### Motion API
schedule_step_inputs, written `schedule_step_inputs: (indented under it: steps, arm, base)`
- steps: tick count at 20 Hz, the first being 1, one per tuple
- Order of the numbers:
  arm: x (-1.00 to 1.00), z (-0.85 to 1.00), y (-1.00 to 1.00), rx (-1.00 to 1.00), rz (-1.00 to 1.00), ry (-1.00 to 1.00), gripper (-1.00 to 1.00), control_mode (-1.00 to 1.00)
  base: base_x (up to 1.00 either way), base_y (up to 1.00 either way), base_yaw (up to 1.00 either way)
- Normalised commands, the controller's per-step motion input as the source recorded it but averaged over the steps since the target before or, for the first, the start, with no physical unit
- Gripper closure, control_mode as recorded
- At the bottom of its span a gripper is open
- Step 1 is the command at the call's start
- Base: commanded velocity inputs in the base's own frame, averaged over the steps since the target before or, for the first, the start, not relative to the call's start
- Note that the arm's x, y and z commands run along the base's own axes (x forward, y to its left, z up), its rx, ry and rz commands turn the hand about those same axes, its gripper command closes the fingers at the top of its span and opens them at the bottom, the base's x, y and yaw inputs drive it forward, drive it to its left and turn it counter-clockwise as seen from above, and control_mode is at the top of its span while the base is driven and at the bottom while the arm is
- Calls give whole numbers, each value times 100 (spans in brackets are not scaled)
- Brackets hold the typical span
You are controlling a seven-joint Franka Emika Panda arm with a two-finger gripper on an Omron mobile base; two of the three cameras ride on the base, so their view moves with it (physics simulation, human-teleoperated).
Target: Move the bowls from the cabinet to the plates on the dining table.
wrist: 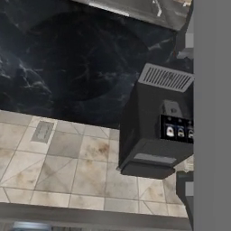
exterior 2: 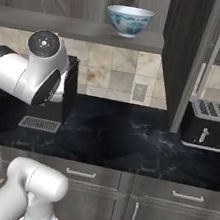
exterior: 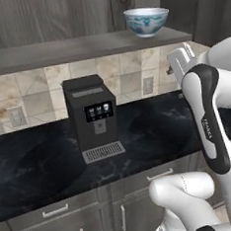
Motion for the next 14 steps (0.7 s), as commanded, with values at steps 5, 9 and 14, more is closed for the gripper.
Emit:
schedule_step_inputs:
  steps: [5, 9, 14]
  arm:
    - [0, 0, 0, 0, 0, 0, -100, 100]
    - [0, 0, 0, 0, 0, 0, -100, 100]
    - [0, 0, 0, 0, 0, 0, -100, 100]
  base:
    - [40, 12, -2]
    - [28, 4, -3]
    - [50, 19, -2]
